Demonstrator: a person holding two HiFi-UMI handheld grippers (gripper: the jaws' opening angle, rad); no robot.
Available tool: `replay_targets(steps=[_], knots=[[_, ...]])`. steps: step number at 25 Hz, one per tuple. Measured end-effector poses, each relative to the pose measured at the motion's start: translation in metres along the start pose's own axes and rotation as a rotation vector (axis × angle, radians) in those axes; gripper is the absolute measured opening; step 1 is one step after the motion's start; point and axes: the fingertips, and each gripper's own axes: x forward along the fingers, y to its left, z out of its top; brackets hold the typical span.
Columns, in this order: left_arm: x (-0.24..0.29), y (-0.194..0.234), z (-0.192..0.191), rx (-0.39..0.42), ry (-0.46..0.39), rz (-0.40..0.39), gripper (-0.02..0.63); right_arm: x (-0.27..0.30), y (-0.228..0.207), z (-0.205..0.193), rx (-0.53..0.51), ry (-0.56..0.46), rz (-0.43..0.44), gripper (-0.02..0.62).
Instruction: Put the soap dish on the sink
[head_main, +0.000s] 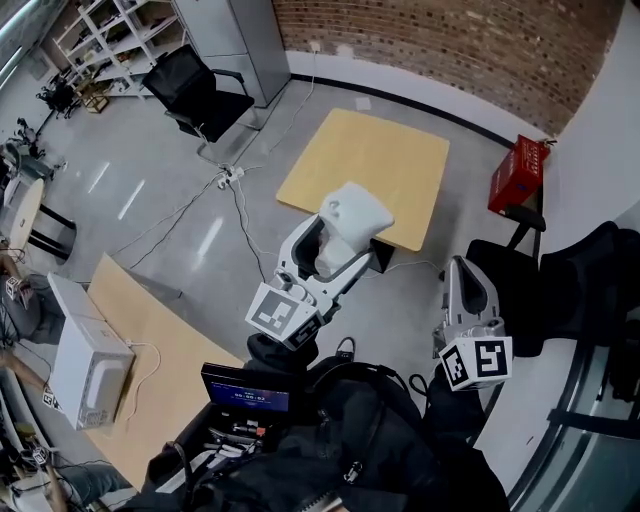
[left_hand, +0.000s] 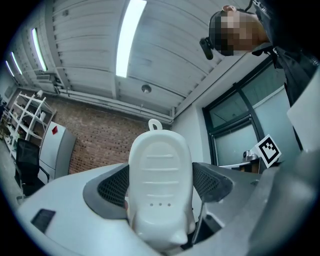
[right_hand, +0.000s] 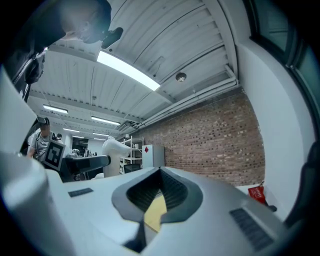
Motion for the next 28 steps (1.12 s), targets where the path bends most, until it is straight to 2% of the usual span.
replay_targets(steps=[12, 17, 22, 28], knots=[[0.034, 0.064, -0.015, -0.044, 0.018, -0.032, 0.391, 0.067, 0.000, -0.007, -0.006, 0.029, -0.036, 0.005], [0.041, 0.070, -0.018, -0.060, 0.017, -0.047, 0.391, 0.074, -0.002, -0.006, -0.009, 0.034, -0.048, 0.005], [0.062, 0.068, -0.026, -0.055, 0.028, -0.063, 0.391, 0.084, -0.021, -0.011, 0.005, 0.035, -0.054, 0.005], [0.091, 0.076, -0.025, -0.023, 0.028, -0.043, 0.391, 0.113, -0.046, -0.006, 0.014, 0.003, -0.023, 0.005]])
